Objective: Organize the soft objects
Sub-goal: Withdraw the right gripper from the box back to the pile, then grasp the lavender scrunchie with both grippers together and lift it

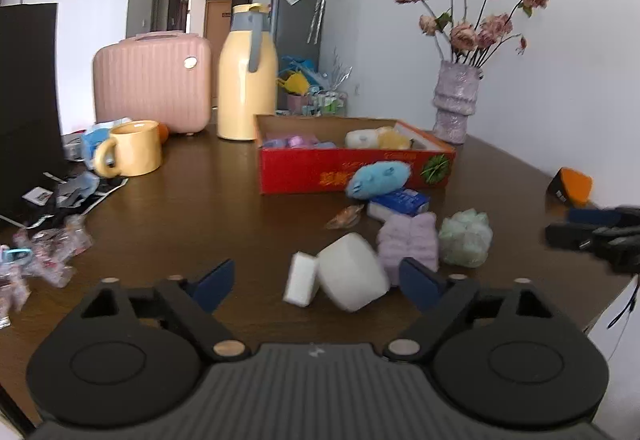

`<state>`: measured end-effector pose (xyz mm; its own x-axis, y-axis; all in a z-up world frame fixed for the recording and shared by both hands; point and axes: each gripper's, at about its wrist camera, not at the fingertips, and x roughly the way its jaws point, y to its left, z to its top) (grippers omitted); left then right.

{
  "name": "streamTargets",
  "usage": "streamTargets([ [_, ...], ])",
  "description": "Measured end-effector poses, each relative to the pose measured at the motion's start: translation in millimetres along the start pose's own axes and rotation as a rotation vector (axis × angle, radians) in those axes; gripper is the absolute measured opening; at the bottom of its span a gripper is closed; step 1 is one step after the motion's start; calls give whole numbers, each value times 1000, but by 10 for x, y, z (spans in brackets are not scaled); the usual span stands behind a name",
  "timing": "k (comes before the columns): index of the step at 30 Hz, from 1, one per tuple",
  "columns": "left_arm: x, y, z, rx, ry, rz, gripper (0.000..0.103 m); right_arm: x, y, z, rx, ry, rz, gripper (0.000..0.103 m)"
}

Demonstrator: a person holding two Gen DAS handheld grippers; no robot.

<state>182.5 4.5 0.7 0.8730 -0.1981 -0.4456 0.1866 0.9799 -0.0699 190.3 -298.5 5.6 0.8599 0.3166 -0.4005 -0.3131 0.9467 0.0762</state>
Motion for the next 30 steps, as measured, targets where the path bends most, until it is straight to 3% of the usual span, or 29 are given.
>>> streamTargets([
  [4,99,-65,88,-109,-1,-83,66,254,0,44,47,33,64,60],
  [9,409,-262,35,-153,124,-270,65,752,-50,48,183,97,143,49],
  [11,595,-303,-9,-176,185,-284,65,951,-70,67,227,85,138,49],
  [14,830,-308,-23,-214,221,-298,75,1262,-83,136,259,82,116,49],
  [18,1092,-262,45,-283,242,-317,76,1679,11,271,122,140,54,49],
  [20,1207,-211,64,-340,261,-332,72,1816,-17,323,102,198,81,49],
  [21,1267,-188,67,-367,276,-333,63,1870,-56,334,112,227,101,48],
  [22,1302,-159,66,-398,290,-328,55,1897,-114,330,137,248,124,43],
  [25,1347,-84,52,-455,302,-344,46,1859,-268,279,225,278,183,29],
  [30,1228,-63,47,-463,295,-348,41,1515,-363,142,292,282,205,26],
])
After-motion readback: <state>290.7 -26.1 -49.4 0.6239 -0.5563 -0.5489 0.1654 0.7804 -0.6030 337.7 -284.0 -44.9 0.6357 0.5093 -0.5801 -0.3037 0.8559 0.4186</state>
